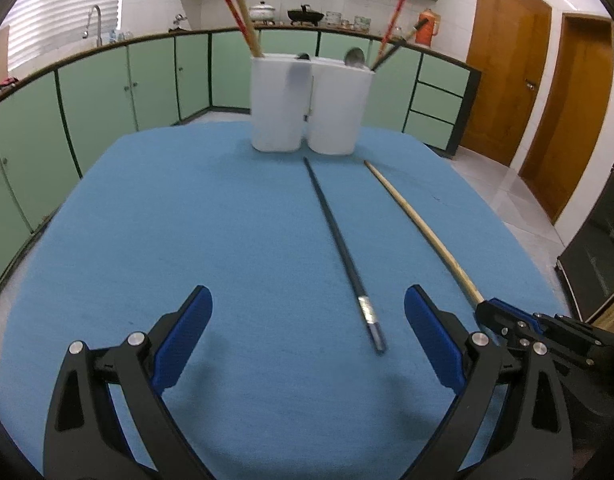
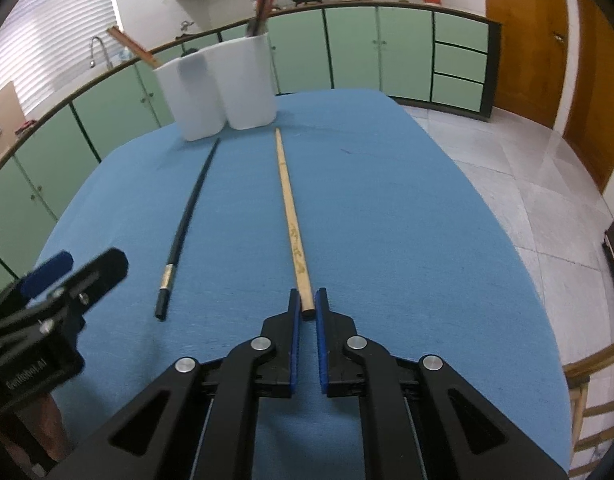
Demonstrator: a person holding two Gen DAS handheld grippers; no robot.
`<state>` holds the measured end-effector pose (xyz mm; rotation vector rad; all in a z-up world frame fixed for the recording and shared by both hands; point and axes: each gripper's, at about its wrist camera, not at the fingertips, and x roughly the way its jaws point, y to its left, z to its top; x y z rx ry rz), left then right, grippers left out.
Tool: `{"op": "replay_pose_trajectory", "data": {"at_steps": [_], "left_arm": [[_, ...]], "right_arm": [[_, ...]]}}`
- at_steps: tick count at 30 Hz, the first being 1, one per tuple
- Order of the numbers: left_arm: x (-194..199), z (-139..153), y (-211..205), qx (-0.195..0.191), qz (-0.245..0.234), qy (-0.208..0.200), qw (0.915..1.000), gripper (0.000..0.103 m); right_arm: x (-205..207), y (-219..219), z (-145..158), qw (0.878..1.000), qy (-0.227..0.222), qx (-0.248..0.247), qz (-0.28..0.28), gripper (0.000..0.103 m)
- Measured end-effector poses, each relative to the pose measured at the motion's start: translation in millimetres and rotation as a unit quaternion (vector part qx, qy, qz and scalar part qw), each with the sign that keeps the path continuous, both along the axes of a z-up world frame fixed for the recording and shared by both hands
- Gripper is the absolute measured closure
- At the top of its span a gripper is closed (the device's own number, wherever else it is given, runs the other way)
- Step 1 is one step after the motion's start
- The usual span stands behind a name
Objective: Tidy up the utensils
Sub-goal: 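Close the left tool on the black chopstick while the right tool holds the wooden chopstick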
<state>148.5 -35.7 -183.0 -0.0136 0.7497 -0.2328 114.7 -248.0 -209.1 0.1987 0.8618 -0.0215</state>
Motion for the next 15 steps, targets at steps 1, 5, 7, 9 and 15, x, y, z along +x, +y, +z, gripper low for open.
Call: {"op": "replay_pose_trajectory", "data": {"at_steps": [1,5,7,9,15], "left_arm": [[1,-1,-3,0.0,0.0,0.004,1.0,0.009],[3,-8,-13,-0.002,-0.001,0.024,0.9997,0.02],[7,-12,-18,0.003,-0.003,0.04,0.9992,0.027],[11,-16,-19,0.004,0.0,0.053,0.9986,0.029],[12,-20,-24,0.009,0.008,0.07,0.9975,0.035]], "right_arm": [[0,-2,1,1.0,-0.001,0.001,-0.002,0.096],[-1,-7,4,1.0,-0.006,0.006,-0.003,0.096],[-1,-8,5,1.0,-0.009,0.006,-0.003,0.096],[-2,-10,6,1.0,-0.012,0.01,-0.004,0.096],[-5,-15,5,1.0,-0.015,0.016,-0.004,0.096]]}}
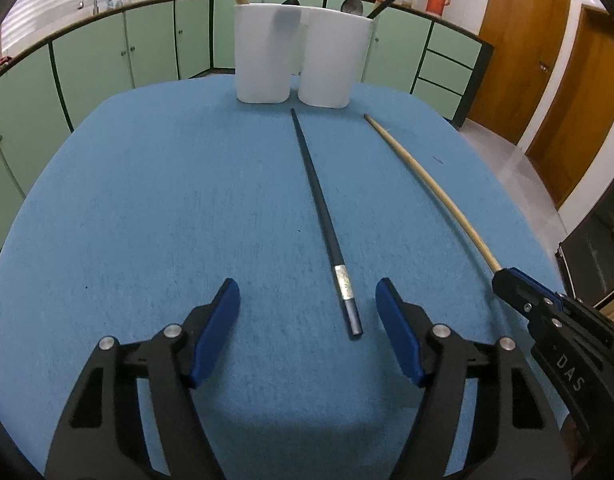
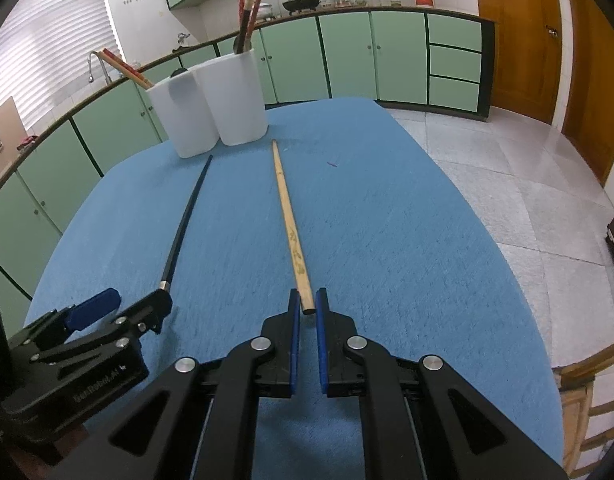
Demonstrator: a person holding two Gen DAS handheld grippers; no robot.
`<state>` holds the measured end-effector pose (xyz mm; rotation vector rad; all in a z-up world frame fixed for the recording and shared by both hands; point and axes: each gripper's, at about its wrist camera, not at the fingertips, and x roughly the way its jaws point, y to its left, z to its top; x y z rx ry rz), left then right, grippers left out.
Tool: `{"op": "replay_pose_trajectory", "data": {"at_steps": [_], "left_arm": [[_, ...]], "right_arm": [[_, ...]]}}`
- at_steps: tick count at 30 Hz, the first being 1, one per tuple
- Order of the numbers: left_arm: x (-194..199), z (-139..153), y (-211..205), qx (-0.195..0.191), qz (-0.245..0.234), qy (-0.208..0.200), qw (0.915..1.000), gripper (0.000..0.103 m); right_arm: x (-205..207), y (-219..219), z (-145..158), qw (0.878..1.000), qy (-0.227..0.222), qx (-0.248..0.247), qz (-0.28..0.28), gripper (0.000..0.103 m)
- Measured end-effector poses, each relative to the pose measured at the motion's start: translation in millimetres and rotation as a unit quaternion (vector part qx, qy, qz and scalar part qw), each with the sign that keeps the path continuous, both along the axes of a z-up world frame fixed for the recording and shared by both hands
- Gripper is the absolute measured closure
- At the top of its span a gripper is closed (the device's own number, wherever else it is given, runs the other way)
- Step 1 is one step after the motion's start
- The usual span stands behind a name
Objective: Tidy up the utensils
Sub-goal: 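Close the left tool on the black chopstick while the right tool holds the wooden chopstick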
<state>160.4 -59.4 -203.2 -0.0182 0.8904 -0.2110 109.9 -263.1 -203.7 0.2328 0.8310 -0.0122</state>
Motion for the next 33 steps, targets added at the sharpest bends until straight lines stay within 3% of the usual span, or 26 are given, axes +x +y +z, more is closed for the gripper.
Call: {"op": "replay_pose_trajectory", "data": {"at_steps": [4,9,15,17,26,33], "left_arm": [[-1,-1,-5,0.01,-0.004,0.001,0.9999,0.037],[-2,0,-5,0.017,-0.001,-0.001,0.9999,0.053],[-3,1,1,0.004,0.009,-0.003,0.9999,0.079],[-1,1,2,-0.003,0.006,0.0,1.0,0.095],[1,8,14,-0.021,0.013,0.001,0.9997,0.097],[-7,33,26,-0.019,0.02,-0.037,0.9989,0.097]], "right_arm": [[1,0,-1,1.0,0.0,-0.001,0.0,0.096],[2,0,2,1.0,-0.002,-0.006,0.001,0.096],[2,3,4,1.0,-0.006,-0.013,0.002,0.096],[3,3,5,1.0,-0.007,-0.014,0.003,0.096],[5,5,11,1.0,-0.015,-0.024,0.006,0.096],[1,3,29,0.999,-0.039,-0.029,0.005,0.096]]}}
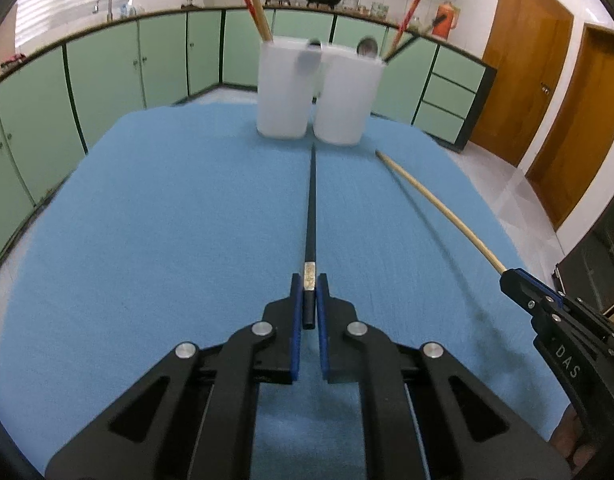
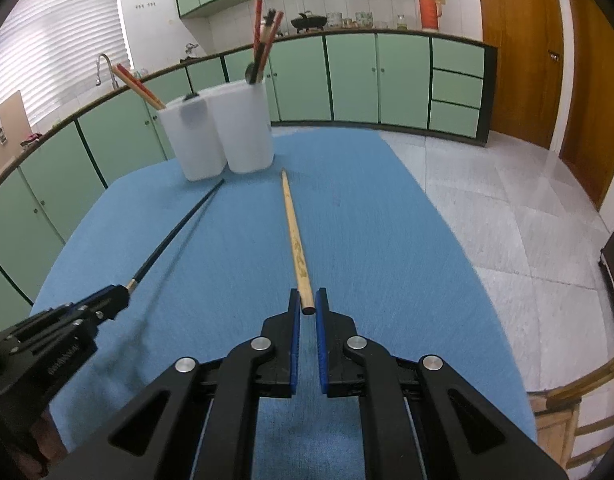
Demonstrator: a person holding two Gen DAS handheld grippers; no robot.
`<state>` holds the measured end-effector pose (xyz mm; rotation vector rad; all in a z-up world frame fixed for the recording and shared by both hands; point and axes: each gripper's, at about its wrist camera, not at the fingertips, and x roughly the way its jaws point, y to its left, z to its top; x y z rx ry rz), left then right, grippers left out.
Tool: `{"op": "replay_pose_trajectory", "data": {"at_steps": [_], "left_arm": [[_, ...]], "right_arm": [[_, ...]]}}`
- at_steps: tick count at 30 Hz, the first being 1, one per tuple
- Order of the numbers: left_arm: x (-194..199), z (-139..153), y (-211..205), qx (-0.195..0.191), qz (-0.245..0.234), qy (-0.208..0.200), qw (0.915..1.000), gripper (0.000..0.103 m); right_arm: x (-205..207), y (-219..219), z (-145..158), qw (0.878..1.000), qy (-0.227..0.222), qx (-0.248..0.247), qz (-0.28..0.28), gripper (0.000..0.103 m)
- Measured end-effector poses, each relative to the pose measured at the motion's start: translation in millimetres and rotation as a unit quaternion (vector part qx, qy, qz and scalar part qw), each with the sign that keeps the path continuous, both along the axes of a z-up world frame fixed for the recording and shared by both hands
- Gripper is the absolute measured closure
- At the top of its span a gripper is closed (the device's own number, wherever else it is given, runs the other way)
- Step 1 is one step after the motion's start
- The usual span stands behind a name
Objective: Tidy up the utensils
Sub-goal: 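Close the left tool on the black chopstick while the right tool holds the wooden chopstick, then lift both chopsticks and carry them over the white holder with both tools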
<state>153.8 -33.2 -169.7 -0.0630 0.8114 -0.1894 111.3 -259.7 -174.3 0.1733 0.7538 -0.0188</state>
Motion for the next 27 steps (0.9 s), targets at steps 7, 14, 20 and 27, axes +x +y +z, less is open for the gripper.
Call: {"op": "replay_pose_trajectory", "data": {"at_steps": [7,14,20,27], "left_arm": [[-10,35,11,0.001,0.007,-0.051,0.9987,0.097],[-11,75,17,-0.01,0.006,-0.097,0.9952,0.097],[-11,105,19,-0.024,0.003,-0.127,0.9916,0.097],[-3,127,22,-0.038,-0.004,-0.147,0.9884,0.097]], "right_arm": [[-1,-1,33,0.999,-0.036,-0.01,0.001,0.096],[0,-5,68,0.998,-0.068,0.004,0.008,0.096],[5,-4,97,0.995,-0.093,0.015,0.019,0.096],[16,-4,126,0.992,-0.112,0.035,0.036,0.096]]}}
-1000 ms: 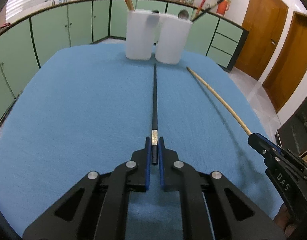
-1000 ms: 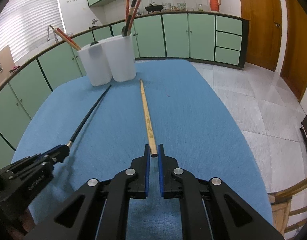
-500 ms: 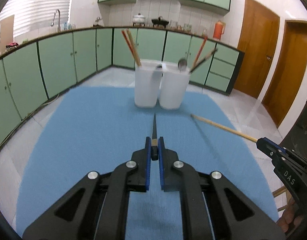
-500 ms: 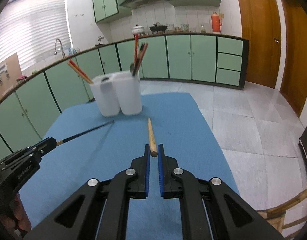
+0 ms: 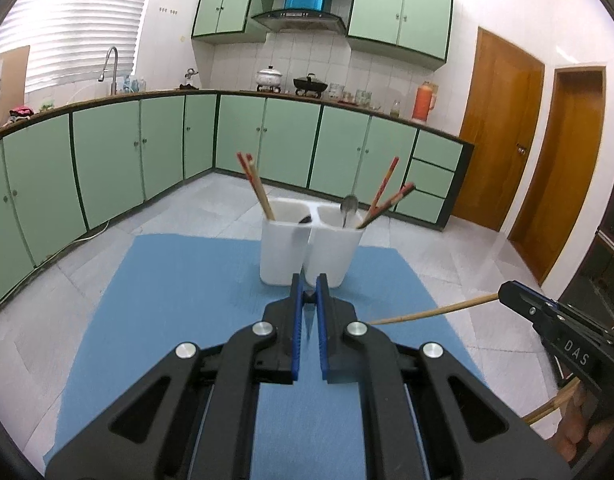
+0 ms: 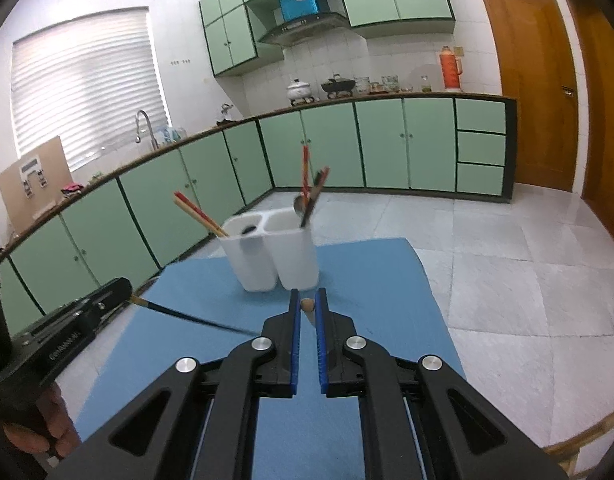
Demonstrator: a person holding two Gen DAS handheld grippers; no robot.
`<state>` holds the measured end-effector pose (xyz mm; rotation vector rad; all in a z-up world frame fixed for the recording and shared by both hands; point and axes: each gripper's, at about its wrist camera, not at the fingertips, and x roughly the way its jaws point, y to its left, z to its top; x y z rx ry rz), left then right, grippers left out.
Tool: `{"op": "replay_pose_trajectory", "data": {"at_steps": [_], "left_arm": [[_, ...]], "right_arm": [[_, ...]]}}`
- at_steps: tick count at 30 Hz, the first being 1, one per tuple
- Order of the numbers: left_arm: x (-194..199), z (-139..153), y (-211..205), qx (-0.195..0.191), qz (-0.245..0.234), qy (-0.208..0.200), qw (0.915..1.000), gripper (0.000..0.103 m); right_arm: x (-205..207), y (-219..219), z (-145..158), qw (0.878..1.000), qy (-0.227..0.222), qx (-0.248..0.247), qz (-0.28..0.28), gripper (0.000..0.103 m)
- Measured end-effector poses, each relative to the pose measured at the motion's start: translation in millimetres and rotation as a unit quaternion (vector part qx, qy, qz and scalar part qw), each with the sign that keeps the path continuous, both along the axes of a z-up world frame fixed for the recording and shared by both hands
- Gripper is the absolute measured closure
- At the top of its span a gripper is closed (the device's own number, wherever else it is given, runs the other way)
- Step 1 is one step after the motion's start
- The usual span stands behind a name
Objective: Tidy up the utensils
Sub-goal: 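Lift both chopsticks and carry them over the white holder with both tools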
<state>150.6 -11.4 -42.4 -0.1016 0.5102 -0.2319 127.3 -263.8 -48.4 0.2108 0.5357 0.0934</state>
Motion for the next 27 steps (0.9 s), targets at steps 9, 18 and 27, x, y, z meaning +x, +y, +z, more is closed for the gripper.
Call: {"op": "replay_pose_trajectory", "data": {"at_steps": [9,18,27], "left_arm": [[10,21,-2,-0.001,-0.022,-0.019,0.9996,0.097],[14,40,1,-0.008,-0.028,-0.043,0.9987,0.097],[31,73,6,-0.015,-0.02,-0.081,0.9964,0.097]], "right_arm": [[19,11,24,0.999,-0.009,-0.009,0.031,0.096],[27,22,46,0.998,-0.027,-0.027,0.058,0.097],[40,23,83,0.994,-0.064,-0.039,0.075,0.097]]}}
